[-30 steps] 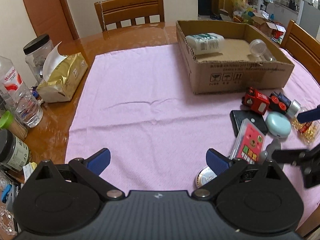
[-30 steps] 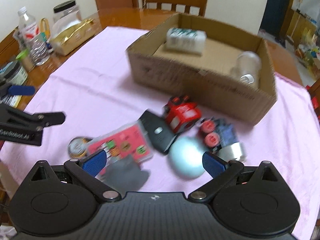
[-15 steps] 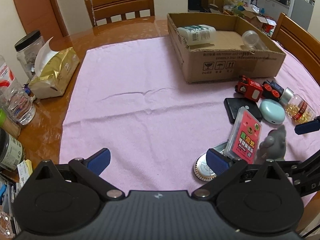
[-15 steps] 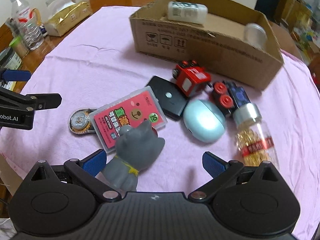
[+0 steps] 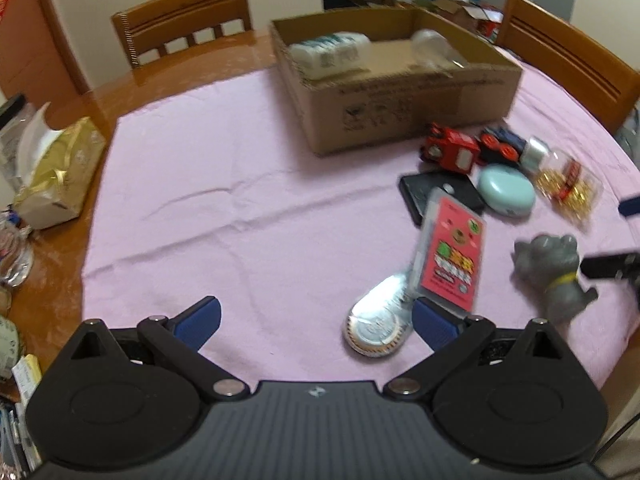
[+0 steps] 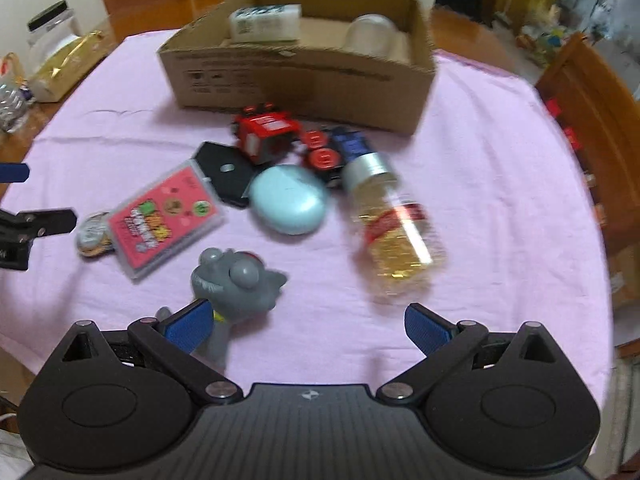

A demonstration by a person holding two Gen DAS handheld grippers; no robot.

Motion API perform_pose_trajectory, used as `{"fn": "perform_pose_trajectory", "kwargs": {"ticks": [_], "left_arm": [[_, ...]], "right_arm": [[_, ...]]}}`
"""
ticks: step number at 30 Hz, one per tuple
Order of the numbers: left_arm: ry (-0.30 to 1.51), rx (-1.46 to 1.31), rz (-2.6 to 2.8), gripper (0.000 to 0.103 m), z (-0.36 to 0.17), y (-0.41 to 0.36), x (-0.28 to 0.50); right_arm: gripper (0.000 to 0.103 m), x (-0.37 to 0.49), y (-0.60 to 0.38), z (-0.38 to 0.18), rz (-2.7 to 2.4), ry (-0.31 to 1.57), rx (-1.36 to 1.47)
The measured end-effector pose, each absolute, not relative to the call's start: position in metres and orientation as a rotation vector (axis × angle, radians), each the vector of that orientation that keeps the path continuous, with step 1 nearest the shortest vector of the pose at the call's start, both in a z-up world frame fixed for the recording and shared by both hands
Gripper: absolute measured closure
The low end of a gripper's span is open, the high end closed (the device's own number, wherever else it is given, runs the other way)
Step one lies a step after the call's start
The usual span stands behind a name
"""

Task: Organize rigid objects
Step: 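Withdraw both tools from the box back over the remaining items, then grasp the correction tape with the left gripper while the right gripper grasps the grey cat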

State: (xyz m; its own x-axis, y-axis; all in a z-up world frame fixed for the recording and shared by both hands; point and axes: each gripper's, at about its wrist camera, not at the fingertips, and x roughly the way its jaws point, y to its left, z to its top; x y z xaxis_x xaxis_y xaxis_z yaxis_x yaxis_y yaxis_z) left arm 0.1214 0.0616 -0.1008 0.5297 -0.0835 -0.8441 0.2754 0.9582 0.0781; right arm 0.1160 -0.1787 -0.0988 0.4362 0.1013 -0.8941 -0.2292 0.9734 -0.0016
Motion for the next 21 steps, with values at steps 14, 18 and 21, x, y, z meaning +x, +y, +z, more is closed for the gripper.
{"fn": "perform_pose_trajectory", "kwargs": {"ticks": [14, 18, 21], "left_arm": [[1.056, 0.161, -0.144, 0.001, -0.136, 0.080, 0.141], [1.049, 0.131, -0.082, 0.001, -0.137, 0.093, 0.159], [1.058, 0.095, -0.038, 0.001, -0.136, 0.096, 0.169]], "right_arm": [[0.000, 0.111, -0.147, -0.100, 0.439, 1.105, -0.136], [0.000, 0.113, -0.146, -0.102, 0.443, 1.113, -0.157], [0.000, 0.115, -0.147, -0.103, 0.442, 1.113, -0.164]]}}
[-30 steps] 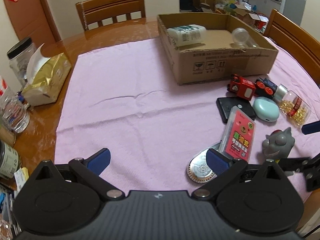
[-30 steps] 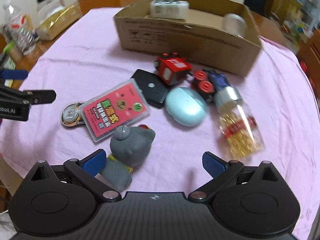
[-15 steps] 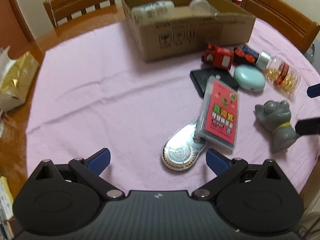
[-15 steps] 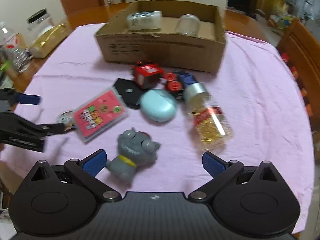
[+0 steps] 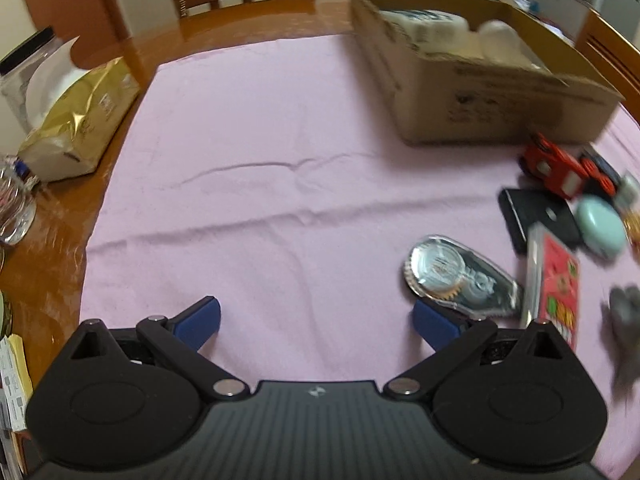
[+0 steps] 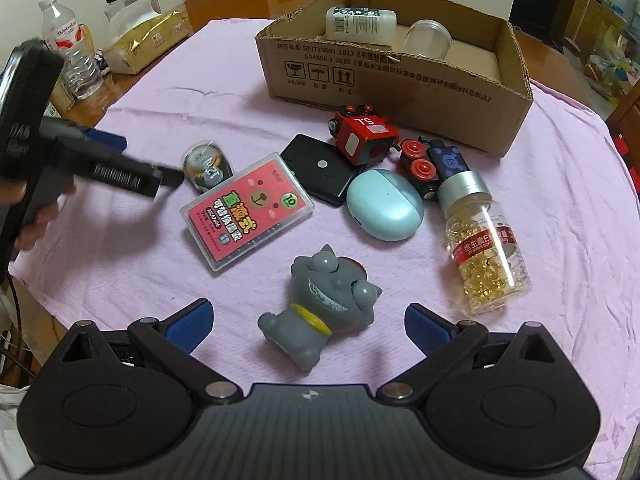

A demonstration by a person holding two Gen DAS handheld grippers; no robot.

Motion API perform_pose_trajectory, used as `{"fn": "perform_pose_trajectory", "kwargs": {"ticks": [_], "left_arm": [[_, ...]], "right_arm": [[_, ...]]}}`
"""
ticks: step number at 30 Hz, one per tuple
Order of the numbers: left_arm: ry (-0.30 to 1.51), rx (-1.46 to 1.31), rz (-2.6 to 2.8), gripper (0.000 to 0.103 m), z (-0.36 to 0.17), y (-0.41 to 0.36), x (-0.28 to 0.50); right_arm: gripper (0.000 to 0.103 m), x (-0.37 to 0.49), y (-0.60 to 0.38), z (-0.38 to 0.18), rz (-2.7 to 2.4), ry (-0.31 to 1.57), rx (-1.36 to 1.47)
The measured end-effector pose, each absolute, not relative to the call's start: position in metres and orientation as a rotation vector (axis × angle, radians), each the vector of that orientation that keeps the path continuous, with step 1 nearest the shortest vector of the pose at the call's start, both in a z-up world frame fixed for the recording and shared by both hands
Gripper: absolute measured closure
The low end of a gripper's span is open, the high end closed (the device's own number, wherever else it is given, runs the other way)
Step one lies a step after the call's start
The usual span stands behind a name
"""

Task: Organize rigid objects
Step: 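Grasp the correction tape with the left gripper while the right gripper grasps the grey cat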

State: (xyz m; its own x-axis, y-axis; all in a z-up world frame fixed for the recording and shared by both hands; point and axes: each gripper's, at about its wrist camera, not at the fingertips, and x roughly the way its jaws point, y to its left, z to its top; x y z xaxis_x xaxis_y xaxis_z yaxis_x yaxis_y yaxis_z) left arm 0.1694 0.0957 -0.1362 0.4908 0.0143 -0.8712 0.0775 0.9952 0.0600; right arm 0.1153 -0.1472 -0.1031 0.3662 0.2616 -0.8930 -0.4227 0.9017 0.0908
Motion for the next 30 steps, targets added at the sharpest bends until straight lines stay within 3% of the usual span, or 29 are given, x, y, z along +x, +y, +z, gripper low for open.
{"fn": "perform_pose_trajectory", "kwargs": {"ticks": [15, 30], "left_arm": [[1.074, 0.158, -0.236, 0.001, -0.132, 0.037, 0.159], [1.047, 0.175, -0.271, 0.000, -0.138, 0.037, 0.178]], "right_arm": [[0.000, 0.132, -0.159, -0.099, 0.458, 1.090, -0.161], [0.000, 0.146, -0.141, -0.118, 0.701, 1.114, -0.267]]}}
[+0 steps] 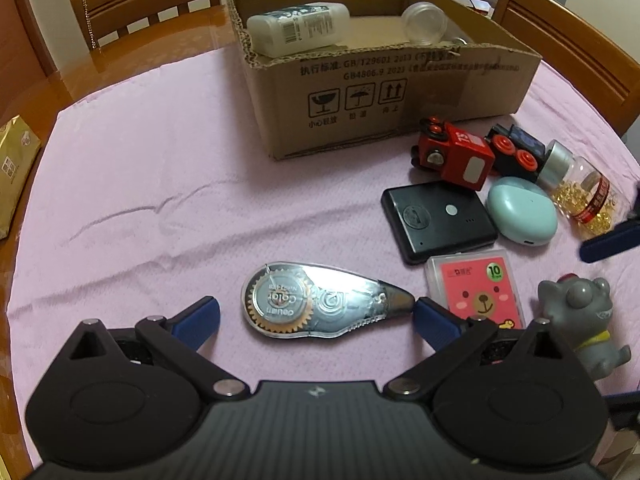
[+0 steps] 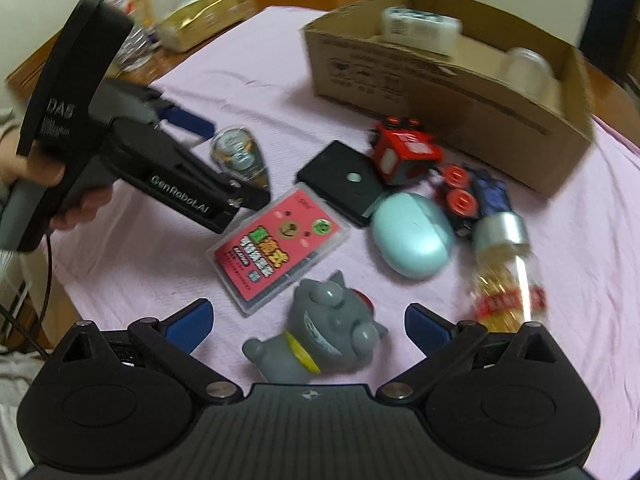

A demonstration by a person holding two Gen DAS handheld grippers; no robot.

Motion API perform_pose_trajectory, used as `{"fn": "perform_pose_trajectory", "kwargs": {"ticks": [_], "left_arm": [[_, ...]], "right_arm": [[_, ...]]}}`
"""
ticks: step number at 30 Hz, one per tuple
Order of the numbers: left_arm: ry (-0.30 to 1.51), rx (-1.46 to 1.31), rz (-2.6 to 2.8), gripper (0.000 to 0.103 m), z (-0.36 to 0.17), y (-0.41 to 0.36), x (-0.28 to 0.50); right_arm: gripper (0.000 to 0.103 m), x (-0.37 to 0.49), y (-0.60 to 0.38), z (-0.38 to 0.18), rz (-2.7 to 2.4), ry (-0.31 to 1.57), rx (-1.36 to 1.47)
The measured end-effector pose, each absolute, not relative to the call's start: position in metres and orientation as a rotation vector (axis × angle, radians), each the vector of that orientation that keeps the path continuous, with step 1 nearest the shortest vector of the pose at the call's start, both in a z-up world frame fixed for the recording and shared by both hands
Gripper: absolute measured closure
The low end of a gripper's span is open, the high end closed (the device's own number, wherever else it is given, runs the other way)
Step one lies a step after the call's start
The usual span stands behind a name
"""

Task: Organize rigid objects
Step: 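Grasp the correction tape with the left gripper while the right gripper grasps the grey cat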

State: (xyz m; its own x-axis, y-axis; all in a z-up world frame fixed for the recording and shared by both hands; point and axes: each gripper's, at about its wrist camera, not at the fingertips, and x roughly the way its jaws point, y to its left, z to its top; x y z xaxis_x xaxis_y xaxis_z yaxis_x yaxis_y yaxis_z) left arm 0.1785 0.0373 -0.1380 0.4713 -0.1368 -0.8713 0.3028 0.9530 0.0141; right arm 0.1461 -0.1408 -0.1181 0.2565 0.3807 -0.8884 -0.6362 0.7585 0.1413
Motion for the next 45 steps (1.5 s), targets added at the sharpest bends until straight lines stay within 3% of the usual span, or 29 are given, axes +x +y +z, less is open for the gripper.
{"fn": "perform_pose_trajectory", "kwargs": {"ticks": [11, 16, 33, 45], "left_arm": [[1.032, 0.171, -0.269, 0.000, -0.138, 0.039, 0.175], [1.027, 0.173, -0.273, 0.001, -0.138, 0.039, 0.173], [1.015, 0.202, -0.309, 0.001, -0.139, 0.030, 0.178], [1.029, 0.211, -0.343, 0.011, -0.136, 0.030, 0.180]], "right_arm": [[0.000, 0.144, -0.129, -0.133, 0.858, 1.246, -0.456], [0.000, 0.122, -0.126, -0.138, 0.817, 1.182, -0.591], [0.000, 0.110, -0.138, -0.136, 0.823, 1.103, -0.540], [0.000, 0.109, -0.140, -0.134, 0.851, 1.086, -0.551]]}}
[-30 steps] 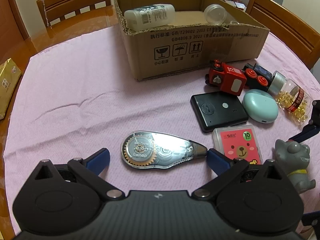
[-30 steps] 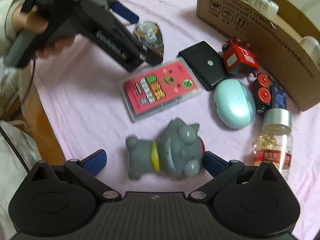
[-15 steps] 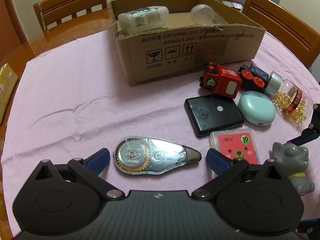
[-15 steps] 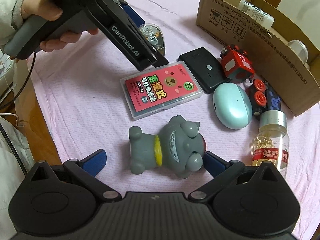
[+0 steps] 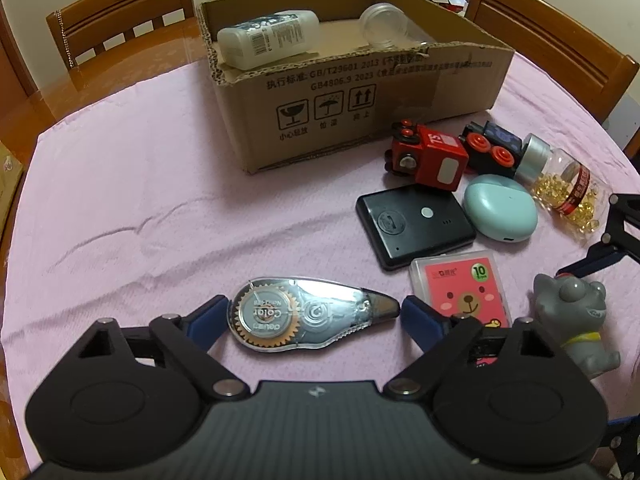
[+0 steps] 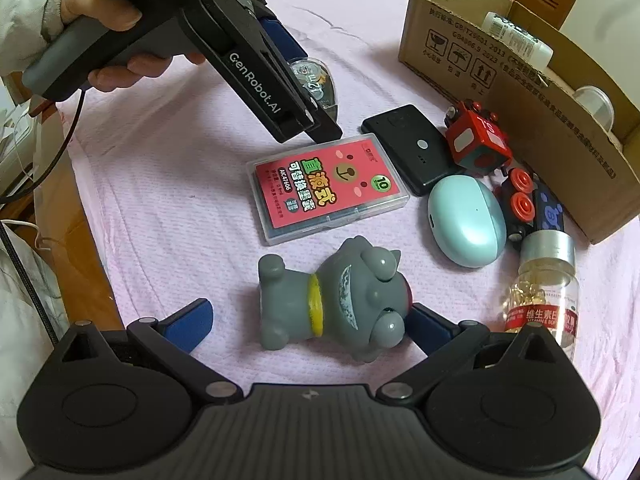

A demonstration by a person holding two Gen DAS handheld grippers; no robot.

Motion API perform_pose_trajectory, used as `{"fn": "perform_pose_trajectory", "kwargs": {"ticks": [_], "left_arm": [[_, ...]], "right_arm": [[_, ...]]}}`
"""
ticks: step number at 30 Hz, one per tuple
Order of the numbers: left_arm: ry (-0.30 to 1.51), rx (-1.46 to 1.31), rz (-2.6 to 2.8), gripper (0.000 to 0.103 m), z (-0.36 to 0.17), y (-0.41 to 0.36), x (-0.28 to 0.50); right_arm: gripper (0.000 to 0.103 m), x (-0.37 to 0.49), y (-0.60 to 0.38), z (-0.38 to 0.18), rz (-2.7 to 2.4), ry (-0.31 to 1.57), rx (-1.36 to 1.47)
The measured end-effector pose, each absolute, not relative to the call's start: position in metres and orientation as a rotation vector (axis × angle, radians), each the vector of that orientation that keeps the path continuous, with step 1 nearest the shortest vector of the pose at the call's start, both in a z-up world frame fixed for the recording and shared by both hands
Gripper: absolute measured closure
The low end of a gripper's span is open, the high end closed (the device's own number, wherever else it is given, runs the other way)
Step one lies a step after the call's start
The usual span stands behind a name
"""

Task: Organize rigid objects
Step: 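Grasp the correction tape with the left gripper while the right gripper grasps the grey cat, then carry the correction tape and grey cat into the box and release both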

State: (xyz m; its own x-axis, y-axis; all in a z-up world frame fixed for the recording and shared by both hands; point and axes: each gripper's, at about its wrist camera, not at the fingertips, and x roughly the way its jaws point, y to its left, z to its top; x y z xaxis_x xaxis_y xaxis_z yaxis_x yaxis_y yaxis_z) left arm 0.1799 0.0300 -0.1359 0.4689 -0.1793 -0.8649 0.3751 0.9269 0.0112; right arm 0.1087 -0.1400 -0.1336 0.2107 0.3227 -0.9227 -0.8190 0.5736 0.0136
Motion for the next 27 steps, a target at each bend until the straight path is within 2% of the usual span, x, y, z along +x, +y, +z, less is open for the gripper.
{"fn": "perform_pose_trajectory", "kwargs": {"ticks": [7, 15, 19, 27], "left_arm": [[1.036, 0.206, -0.335, 0.013, -0.135, 0.030, 0.181], [1.043, 0.215, -0.336, 0.013, -0.135, 0.029, 0.182], [1.043, 0.235, -0.342, 0.014, -0.134, 0.027, 0.180], [1.053, 0.237, -0.346, 0.014, -0.124, 0.028, 0.175]], "right_arm": [[0.001, 0.112, -0.139, -0.126, 0.851, 1.075, -0.560], [0.014, 0.119, -0.133, -0.126, 0.864, 1.072, -0.589], [0.023, 0.126, -0.135, -0.125, 0.832, 1.085, -0.556], [0.025, 0.130, -0.137, -0.120, 0.774, 1.100, -0.515]]}}
